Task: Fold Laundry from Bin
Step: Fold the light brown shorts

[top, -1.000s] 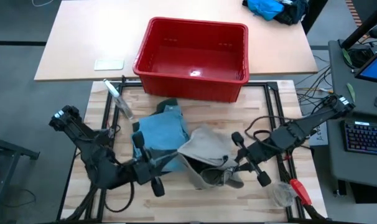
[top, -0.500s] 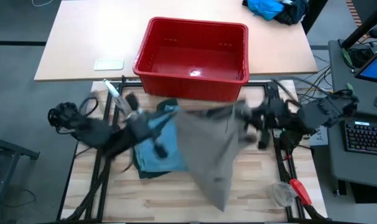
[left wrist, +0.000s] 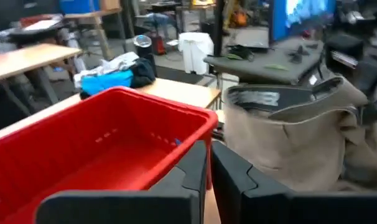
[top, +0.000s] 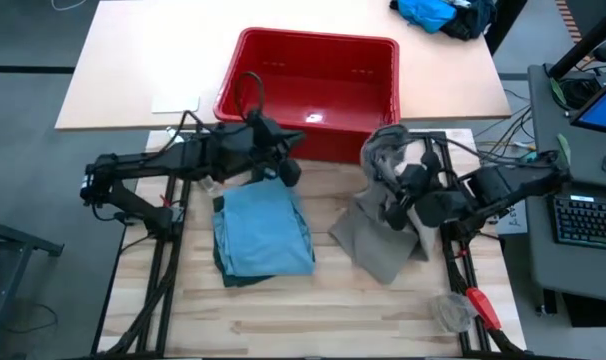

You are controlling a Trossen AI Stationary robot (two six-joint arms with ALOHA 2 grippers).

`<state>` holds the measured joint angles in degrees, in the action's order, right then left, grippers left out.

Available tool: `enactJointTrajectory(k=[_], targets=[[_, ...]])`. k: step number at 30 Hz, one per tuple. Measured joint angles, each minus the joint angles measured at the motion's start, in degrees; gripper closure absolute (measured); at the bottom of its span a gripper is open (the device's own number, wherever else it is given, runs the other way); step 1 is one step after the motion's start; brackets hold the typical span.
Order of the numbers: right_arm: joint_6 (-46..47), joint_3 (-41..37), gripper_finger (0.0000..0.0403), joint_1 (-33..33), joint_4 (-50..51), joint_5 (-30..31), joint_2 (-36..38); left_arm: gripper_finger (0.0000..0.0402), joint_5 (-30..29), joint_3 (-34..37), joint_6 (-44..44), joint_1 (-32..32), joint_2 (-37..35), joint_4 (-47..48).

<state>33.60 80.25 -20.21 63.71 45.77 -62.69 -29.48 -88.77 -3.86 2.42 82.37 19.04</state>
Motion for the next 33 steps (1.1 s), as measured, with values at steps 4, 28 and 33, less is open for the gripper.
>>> enactJointTrajectory(k=[4, 28, 33], targets=[[-4.83, -2.26, 0.0380, -0.68, -0.91, -3.20, -0.43, 0.0399, 11.39, 2.79, 4.99, -1.10, 0.33, 0.46], [-10.72, -39.46, 0.0380, -8.00, -79.12, 18.86, -11.44, 0.0303, 18.98, 54.85, 6.16, -16.17, 0.51, -74.48], [-13.57, -37.32, 0.0380, -3.20, -85.03, 14.97, -18.06, 0.0296, 12.58, 53.87, 0.84, -16.29, 4.29, -74.77]])
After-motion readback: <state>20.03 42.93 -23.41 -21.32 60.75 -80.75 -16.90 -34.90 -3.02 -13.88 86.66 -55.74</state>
